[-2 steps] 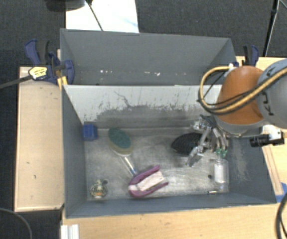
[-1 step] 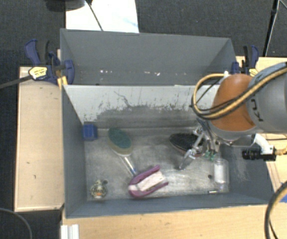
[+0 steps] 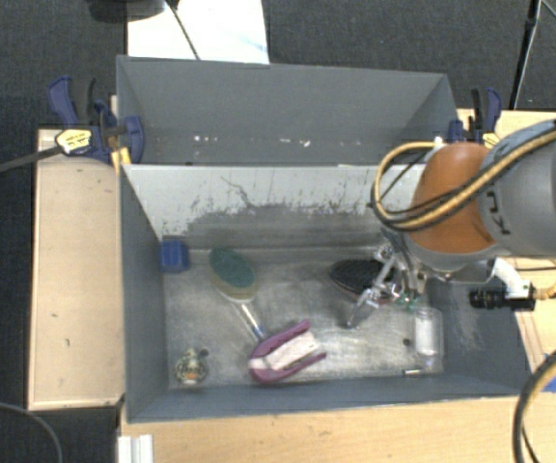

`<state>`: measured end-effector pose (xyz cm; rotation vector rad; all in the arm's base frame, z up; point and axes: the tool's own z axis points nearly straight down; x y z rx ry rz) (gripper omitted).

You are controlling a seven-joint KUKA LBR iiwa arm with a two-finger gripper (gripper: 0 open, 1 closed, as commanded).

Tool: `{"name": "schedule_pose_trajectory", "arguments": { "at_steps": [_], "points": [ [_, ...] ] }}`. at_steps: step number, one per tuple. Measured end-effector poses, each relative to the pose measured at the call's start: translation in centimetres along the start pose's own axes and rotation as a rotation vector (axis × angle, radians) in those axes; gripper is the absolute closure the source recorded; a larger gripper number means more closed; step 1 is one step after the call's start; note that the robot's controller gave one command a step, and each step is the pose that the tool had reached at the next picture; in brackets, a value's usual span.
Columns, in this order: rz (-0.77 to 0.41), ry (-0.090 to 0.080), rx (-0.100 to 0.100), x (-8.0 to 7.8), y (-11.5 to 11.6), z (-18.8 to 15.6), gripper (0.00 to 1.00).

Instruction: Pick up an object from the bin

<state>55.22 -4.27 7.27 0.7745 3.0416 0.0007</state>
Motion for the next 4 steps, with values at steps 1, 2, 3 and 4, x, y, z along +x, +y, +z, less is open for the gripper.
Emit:
{"name": "schedule_pose_trajectory", "arguments": {
  "at_steps": [1,2,3,4],
  "points": [
    [-0.002,0.002,0.0,0.0,0.1,-0.1,1.0],
    [-0.006,-0.004,-0.002,-0.2,0.2,-6.9,1.0],
    [-0.012,-0.001,-0.001,-0.3,0.2,-9.4,1.0],
    [-0.015,-0.002,0.0,-0.3,0.2,-9.5,1.0]
  ]
}}
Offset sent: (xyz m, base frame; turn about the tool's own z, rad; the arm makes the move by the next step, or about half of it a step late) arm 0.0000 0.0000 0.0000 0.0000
